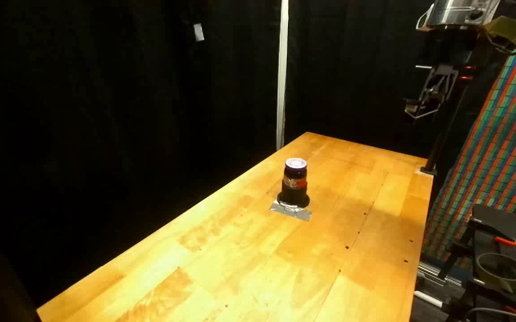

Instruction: Put the rubber band around the brown cup

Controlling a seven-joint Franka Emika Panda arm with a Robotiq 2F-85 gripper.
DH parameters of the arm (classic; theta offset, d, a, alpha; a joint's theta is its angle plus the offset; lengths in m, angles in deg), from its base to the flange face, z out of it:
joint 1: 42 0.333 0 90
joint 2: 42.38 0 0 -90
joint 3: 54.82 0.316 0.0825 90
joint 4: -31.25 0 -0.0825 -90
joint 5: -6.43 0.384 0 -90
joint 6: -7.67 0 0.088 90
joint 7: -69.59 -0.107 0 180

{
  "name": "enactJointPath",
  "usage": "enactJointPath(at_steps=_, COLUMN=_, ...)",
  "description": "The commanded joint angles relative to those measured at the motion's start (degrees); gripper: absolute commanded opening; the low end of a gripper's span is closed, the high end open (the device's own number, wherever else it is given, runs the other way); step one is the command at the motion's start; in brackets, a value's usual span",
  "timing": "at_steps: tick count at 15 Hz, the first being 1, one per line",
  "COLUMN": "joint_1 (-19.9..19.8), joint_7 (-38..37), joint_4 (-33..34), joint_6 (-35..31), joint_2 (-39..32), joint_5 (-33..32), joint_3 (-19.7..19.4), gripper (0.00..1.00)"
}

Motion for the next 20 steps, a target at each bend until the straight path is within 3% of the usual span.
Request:
enactJointPath(at_steps=1, joint_1=-0.45, joint_7=0.18, joint_4=0.31, joint_6=0.11, joint_2=0.03, joint_5=0.20, joint_3=0.39, gripper=1.00)
enactJointPath(at_steps=5, joint_1=-0.46, joint_7=0.19, joint_4=0.61, joint_6=0.12, joint_2=0.46, joint_5=0.21, joint_3=0.40, gripper=1.00)
enactJointPath(at_steps=9, joint_1=-0.95, joint_7=4.05, joint_4=4.81, joint_6=-0.71, joint_2=-6.34, joint_5=-0.33, joint_3=-1.24, gripper=1.00)
enactJointPath(at_steps=13, joint_1=-1.84, joint_7=6.76, joint_4=15.17, joint_6=-2.05, joint_2=-18.71, joint_5=-2.26, joint_3=-2.41, gripper=1.00)
enactJointPath(at_steps=20, joint_1=-1.91, joint_7=17.04, joint_4=37.68, joint_6=6.63, joint_2=-40.59, joint_5=0.39, joint_3=-3.89, gripper=1.00)
